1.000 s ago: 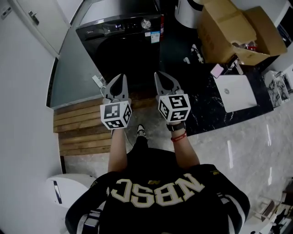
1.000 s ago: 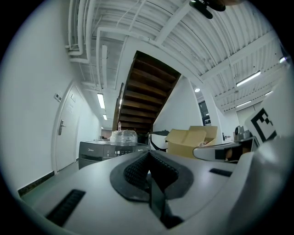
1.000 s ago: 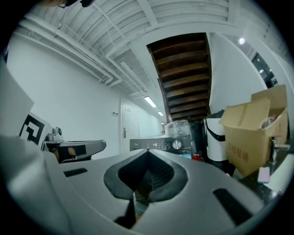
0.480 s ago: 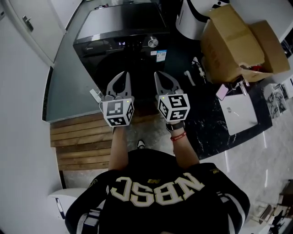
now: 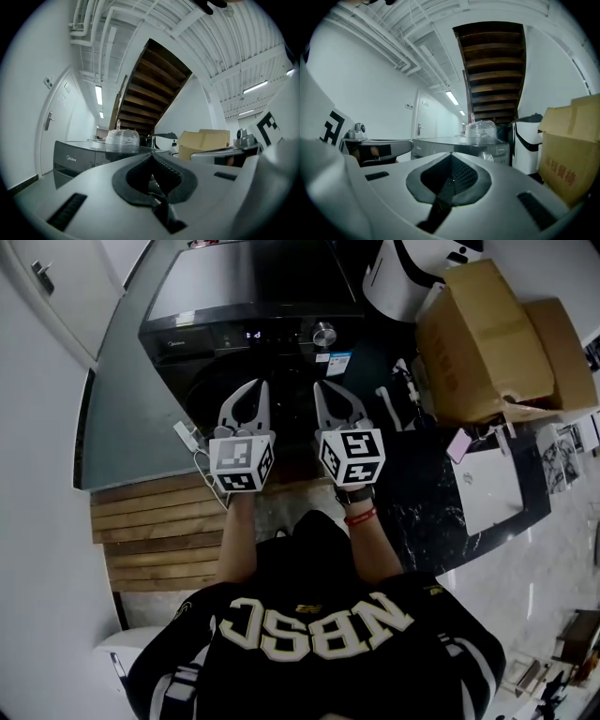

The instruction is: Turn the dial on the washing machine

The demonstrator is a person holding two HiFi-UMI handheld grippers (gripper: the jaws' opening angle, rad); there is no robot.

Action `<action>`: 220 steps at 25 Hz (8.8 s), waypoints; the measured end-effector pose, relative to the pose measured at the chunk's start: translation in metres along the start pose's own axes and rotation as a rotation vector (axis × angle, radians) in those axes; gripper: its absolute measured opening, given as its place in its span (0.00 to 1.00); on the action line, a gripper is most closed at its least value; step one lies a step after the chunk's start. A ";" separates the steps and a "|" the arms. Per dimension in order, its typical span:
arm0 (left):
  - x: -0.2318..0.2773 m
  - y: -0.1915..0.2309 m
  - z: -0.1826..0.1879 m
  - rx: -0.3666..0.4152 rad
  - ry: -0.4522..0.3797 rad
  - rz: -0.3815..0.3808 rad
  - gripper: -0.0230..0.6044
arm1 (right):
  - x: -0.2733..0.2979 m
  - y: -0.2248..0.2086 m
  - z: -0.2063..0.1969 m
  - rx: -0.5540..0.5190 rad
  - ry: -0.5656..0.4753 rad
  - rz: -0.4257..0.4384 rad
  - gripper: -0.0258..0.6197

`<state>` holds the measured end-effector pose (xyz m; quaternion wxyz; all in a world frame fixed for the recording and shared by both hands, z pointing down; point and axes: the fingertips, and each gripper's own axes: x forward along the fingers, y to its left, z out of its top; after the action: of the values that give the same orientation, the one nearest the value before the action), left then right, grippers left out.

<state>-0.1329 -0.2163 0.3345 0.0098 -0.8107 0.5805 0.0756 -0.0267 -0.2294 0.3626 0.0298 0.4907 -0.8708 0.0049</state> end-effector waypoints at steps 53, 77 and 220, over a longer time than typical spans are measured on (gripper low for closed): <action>0.088 0.003 -0.048 0.010 0.049 0.022 0.06 | 0.174 -0.091 -0.075 -1.470 0.320 0.094 0.45; 0.079 0.000 -0.045 0.005 0.048 0.012 0.06 | 0.173 -0.096 -0.058 -1.047 0.142 0.022 0.41; 0.087 -0.003 -0.050 0.021 0.047 -0.033 0.06 | 0.157 -0.170 -0.091 1.697 -0.298 -0.047 0.41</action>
<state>-0.0969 -0.3023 0.3723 0.0058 -0.8217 0.5676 0.0505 0.0419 -0.4479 0.4592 -0.4614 0.3602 -0.5570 0.5891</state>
